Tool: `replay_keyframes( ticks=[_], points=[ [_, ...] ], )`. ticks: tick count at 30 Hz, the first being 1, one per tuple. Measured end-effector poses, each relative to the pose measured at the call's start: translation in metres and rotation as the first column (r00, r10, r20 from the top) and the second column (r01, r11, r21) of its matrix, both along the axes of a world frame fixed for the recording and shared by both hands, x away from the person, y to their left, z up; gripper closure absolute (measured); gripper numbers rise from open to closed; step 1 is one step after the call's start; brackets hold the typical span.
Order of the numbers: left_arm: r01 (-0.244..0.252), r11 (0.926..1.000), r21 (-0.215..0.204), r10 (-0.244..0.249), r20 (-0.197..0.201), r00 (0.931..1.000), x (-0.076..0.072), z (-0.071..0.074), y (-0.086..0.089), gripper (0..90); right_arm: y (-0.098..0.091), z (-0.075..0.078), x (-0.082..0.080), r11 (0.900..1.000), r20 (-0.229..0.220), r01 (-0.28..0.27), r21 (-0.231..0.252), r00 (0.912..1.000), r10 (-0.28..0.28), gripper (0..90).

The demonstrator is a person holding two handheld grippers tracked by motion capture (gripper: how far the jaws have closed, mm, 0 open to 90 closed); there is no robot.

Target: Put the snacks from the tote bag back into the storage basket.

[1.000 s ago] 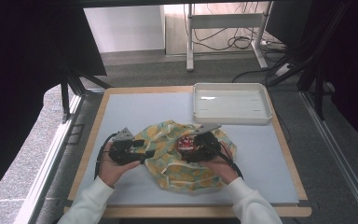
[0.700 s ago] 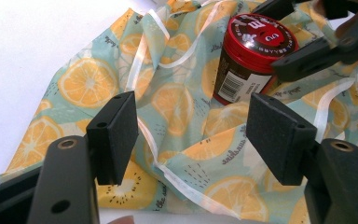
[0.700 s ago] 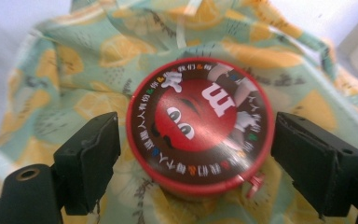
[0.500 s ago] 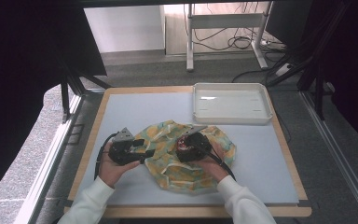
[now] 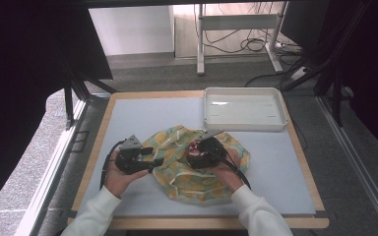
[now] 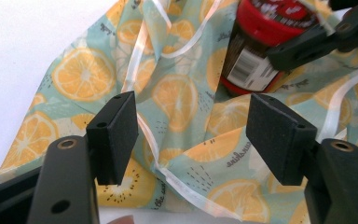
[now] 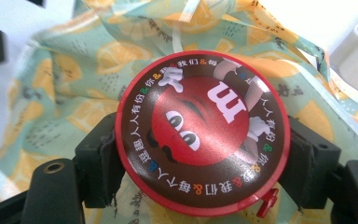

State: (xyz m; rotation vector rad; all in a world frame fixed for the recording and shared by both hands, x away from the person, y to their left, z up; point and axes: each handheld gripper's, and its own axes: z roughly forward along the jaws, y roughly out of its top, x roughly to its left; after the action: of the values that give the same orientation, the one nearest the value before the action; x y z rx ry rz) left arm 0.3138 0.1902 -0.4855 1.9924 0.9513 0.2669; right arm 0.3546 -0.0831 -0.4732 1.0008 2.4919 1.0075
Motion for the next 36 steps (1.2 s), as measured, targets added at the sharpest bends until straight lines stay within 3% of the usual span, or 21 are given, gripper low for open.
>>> replay_keyframes(
  ticks=[6,21,28,36],
  points=[
    [-0.002,1.0,0.004,0.002,-0.002,1.0,0.001,-0.001,0.0,34.3,-0.004,0.012,-0.005,0.9992,0.027,-0.024,0.031,0.9994,0.023,25.6],
    [-0.005,1.0,0.002,0.005,-0.013,0.9999,0.002,-0.004,-0.001,34.2,-0.018,0.03,-0.006,0.9961,0.026,-0.039,0.079,0.999,0.037,25.6],
    [0.004,1.0,0.009,-0.004,-0.013,0.9999,0.002,-0.004,-0.002,34.2,-0.014,0.019,-0.004,0.9974,-0.003,-0.05,0.053,0.9987,0.05,25.7],
    [0.001,1.0,0.009,-0.001,-0.015,0.9999,0.001,-0.005,-0.003,34.2,-0.007,-0.006,0.004,0.9994,-0.032,-0.033,0.008,0.9989,0.034,25.6]
  ],
)
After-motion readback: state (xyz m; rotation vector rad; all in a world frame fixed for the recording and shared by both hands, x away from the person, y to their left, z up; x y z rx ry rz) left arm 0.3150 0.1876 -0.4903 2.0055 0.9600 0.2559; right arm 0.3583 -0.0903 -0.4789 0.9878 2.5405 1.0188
